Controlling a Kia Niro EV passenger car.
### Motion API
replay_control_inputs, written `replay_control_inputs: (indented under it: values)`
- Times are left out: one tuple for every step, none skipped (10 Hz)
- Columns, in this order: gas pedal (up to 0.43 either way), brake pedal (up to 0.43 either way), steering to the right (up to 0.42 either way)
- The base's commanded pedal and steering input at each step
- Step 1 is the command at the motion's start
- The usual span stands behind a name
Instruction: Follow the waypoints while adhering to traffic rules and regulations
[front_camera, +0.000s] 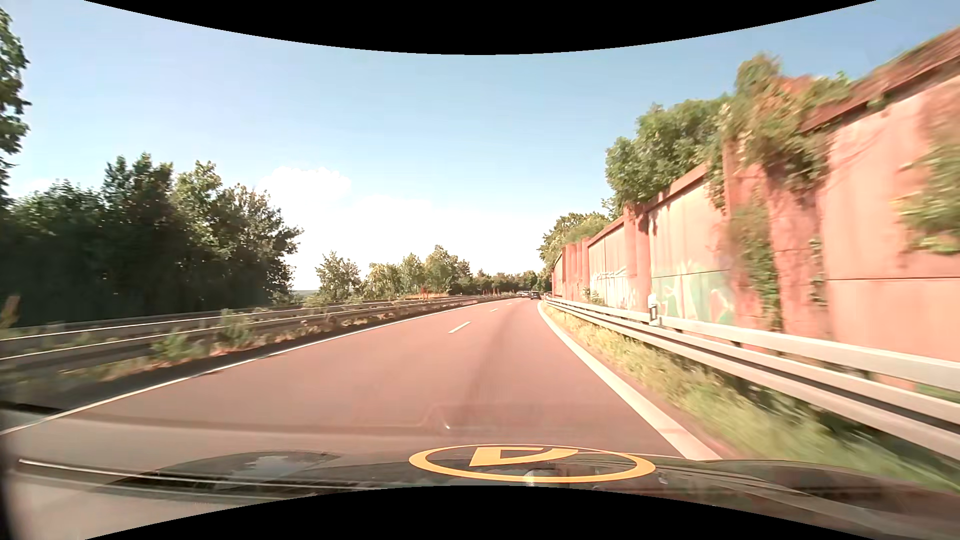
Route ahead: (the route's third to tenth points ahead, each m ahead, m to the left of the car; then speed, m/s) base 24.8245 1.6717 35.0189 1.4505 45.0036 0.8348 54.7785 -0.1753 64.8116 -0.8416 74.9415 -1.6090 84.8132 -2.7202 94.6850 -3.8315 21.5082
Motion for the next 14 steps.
replay_control_inputs:
  values:
    - [0.177,0.000,0.004]
    - [0.177,0.000,0.004]
    - [0.177,0.000,0.005]
    - [0.177,0.000,0.004]
    - [0.177,0.000,0.005]
    - [0.177,0.000,0.005]
    - [0.177,0.000,0.006]
    - [0.177,0.000,0.006]
    - [0.177,0.000,0.006]
    - [0.177,0.000,0.006]
    - [0.177,0.000,0.006]
    - [0.177,0.000,0.006]
    - [0.177,0.000,0.006]
    - [0.177,0.000,0.006]
